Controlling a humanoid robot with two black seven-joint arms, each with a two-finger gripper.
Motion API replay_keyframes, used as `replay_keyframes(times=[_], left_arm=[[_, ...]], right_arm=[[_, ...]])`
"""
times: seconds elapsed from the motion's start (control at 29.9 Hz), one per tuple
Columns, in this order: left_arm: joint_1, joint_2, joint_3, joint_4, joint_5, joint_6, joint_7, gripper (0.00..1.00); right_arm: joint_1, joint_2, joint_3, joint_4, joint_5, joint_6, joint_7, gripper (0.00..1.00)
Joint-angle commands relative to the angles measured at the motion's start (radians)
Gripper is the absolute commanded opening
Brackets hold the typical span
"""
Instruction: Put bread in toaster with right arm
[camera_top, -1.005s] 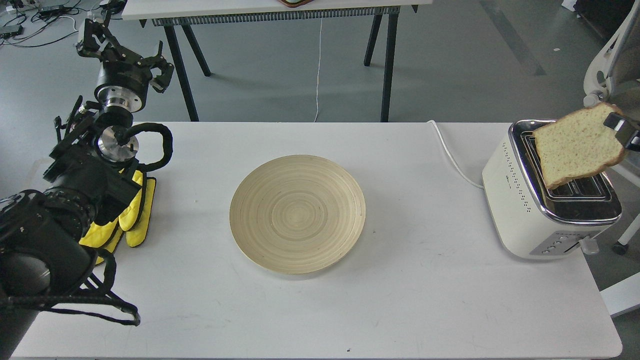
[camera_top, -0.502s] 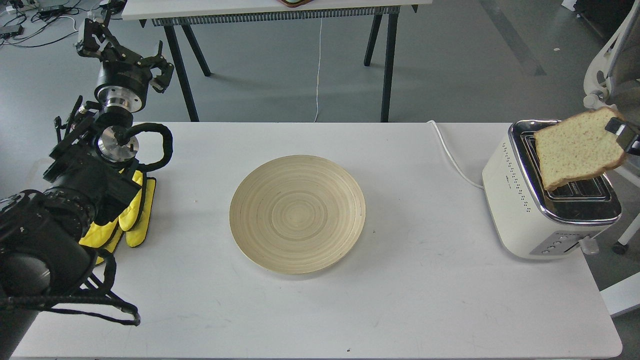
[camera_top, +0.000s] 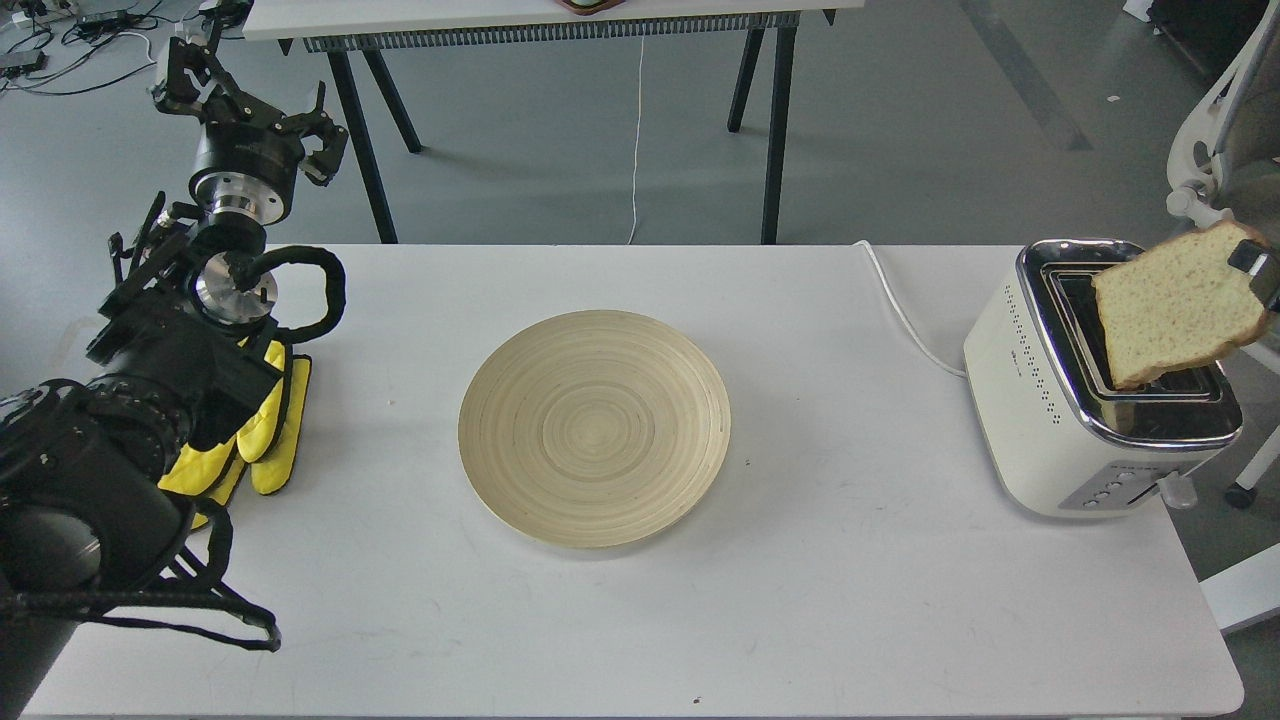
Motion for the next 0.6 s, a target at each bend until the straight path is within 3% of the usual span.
replay_keyframes(times=[0.0,0.13,0.23,0.57], left_arm=[[0.000,0.000,0.000,0.000,0.000,0.000,0.000,1.00],[0.000,0.000,0.000,0.000,0.000,0.000,0.000,1.00],[0.000,0.000,0.000,0.000,0.000,0.000,0.000,1.00],[0.000,0.000,0.000,0.000,0.000,0.000,0.000,1.00]], right_arm=[[-0.009,0.027,-0.003,-0.019,0.001,-0.002,-0.002,0.20],[-0.017,0.072,-0.003,-0.054,0.012,-0.008,0.004,0.57],[-0.017,0.099,0.008,-0.054,0.029,-0.029,0.008,0.97],[-0.015,0.252,0.210,-0.086,0.332,-0.041,0.008,0.98]])
